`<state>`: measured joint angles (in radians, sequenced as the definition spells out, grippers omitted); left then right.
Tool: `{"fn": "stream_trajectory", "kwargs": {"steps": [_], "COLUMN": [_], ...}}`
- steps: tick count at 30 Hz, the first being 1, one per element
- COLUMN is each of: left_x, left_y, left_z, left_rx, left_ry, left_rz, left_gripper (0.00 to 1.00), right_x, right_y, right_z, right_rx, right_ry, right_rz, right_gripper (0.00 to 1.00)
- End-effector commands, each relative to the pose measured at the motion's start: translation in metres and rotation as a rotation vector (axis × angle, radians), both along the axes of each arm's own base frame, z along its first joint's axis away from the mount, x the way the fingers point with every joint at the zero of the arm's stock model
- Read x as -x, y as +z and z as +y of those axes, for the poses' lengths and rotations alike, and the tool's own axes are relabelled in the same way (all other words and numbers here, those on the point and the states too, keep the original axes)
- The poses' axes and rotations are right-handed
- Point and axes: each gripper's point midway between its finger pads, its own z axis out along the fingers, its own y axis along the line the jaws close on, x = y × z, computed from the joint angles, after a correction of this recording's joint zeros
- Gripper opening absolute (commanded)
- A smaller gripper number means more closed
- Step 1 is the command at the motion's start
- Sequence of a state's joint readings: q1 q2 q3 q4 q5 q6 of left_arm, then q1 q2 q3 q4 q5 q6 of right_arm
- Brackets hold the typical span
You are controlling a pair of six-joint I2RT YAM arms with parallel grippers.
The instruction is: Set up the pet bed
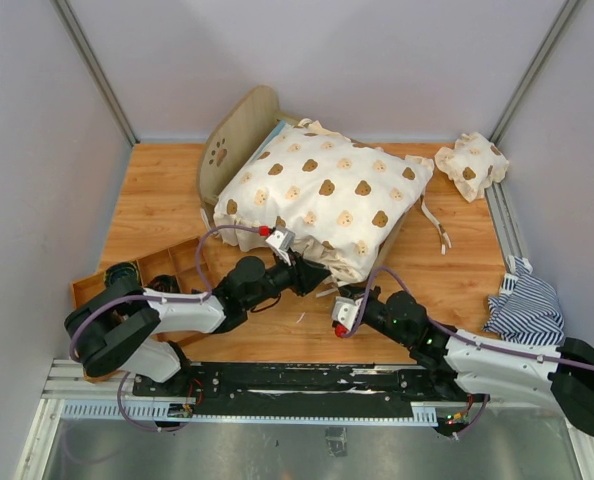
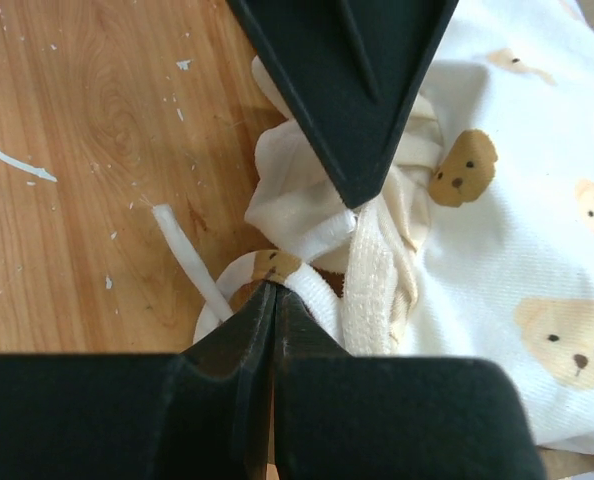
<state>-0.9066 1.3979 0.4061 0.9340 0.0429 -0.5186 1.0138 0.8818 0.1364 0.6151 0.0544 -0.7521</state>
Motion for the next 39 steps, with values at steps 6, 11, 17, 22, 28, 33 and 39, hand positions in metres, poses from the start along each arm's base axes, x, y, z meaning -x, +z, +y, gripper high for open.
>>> {"fn": "stream_trajectory", "kwargs": {"steps": [6,11,17,22,28,33,39], "left_x": [-0.018,-0.015,-0.008,0.005,0.025,0.041,0.030], "left_y": [-0.014,-0.033,-0.042,-0.039,-0.020,0.014,0.012], "left_z": [-0.014,-0.009,-0.001,0.008,0.010,0.003,-0.007], "left_rx": [-0.048,-0.072,-0.095,-0.090,-0.034,0.032,0.007], "left_ry": [0.034,0.047,0.043,0.020,-0.048,-0.154,-0.143], "left_rz": [0.013,0.065,0.091,0.094,0.125,0.007,-0.027], "left_gripper": [0.30,0.29,0.30,0.35,0.38,0.39,0.40], "right_x": [-0.004,-0.004,-0.006,-0.006,-0.004,-0.003,-0.004], "right_y": [0.016,0.017,0.017,0.020,0.020,0.020,0.024], "right_z": [0.000,-0.004,-0.007,-0.006,-0.004,-0.003,-0.003], "right_rx": [-0.036,-0.058,-0.079,-0.094,-0.093,-0.090,-0.096], "right_ry": [0.008,-0.012,-0.033,-0.035,-0.016,-0.006,-0.009], "right_rz": [-0.072,-0.074,-0.072,-0.069,-0.077,-0.075,-0.081], "right_gripper": [0.00,0.00,0.00,0.00,0.00,0.00,0.00]}}
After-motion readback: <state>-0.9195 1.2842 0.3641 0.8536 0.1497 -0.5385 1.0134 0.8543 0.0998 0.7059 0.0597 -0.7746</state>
